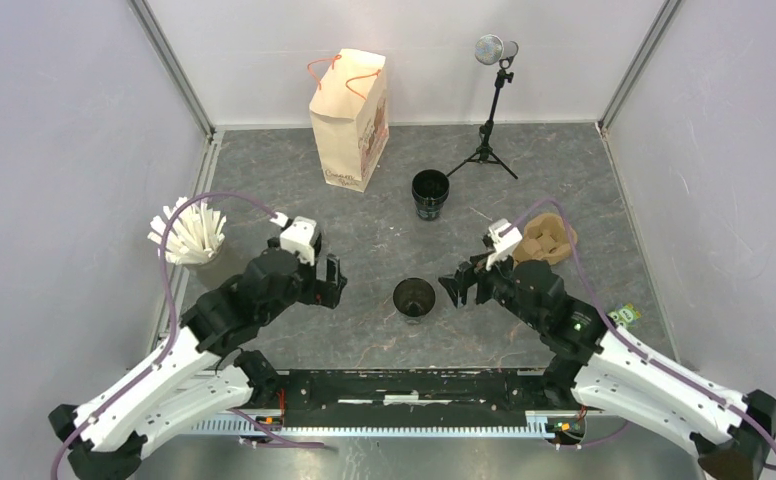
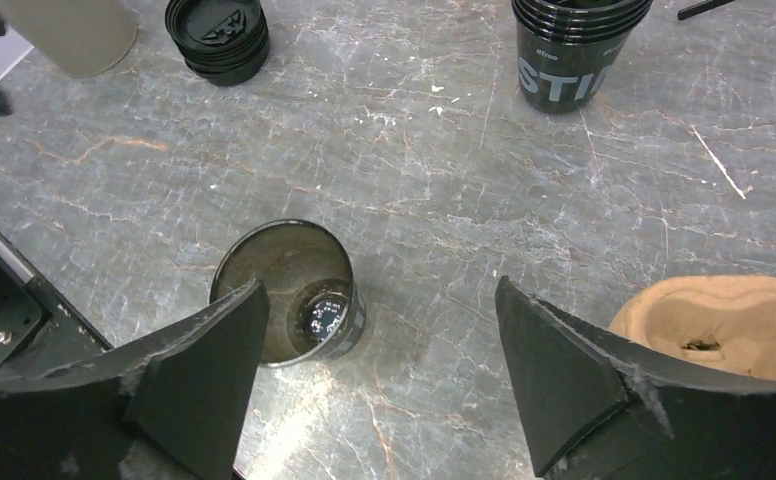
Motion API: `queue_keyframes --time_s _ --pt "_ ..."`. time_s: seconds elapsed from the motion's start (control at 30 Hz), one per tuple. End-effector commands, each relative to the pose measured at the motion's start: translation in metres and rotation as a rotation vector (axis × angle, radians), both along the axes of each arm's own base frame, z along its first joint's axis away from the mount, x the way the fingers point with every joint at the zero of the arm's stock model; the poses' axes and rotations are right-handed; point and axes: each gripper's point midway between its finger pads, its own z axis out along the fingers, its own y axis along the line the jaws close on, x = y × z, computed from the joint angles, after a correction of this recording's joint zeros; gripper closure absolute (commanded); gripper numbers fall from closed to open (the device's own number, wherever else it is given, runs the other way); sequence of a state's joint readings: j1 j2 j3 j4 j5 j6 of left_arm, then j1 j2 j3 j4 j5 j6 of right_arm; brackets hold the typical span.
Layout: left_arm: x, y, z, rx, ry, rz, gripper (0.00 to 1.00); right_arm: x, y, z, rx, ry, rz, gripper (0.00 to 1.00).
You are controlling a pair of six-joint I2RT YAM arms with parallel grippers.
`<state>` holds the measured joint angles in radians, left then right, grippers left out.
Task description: Pack the takeout coffee
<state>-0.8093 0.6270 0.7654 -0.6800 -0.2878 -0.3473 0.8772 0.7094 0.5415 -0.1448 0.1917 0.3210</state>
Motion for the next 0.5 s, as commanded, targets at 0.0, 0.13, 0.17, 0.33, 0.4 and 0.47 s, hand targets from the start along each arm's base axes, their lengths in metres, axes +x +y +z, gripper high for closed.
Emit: queue_keyframes --time_s 0.0,0.13,0.17,0.33,0.4,0.47 --pt "0.026 -0.001 0.014 0.07 -0.022 0.083 0.02 -0.014 -0.011 -0.012 -0.019 -0.031 0.043 0.04" --pt "0.055 0.0 0.02 0.206 -0.008 0.141 0.07 -0.018 -0.024 -0.01 0.009 -0.076 0.015 0.02" --pt "0.064 0.001 0.02 0.244 0.008 0.158 0.09 -0.018 -0.027 -0.007 0.019 -0.088 0.007 0.02" --pt "0.109 0.009 0.008 0.238 0.141 0.211 0.23 -0.021 -0.035 0.0 0.05 -0.126 -0.009 0.02" --pt "0.124 0.014 -0.004 0.222 0.179 0.232 0.34 -0.023 -0.034 0.001 0.052 -0.126 0.005 0.02" --pt "0.137 0.016 -0.02 0.229 0.212 0.239 0.42 -0.025 -0.034 0.0 0.046 -0.121 0.013 0.02"
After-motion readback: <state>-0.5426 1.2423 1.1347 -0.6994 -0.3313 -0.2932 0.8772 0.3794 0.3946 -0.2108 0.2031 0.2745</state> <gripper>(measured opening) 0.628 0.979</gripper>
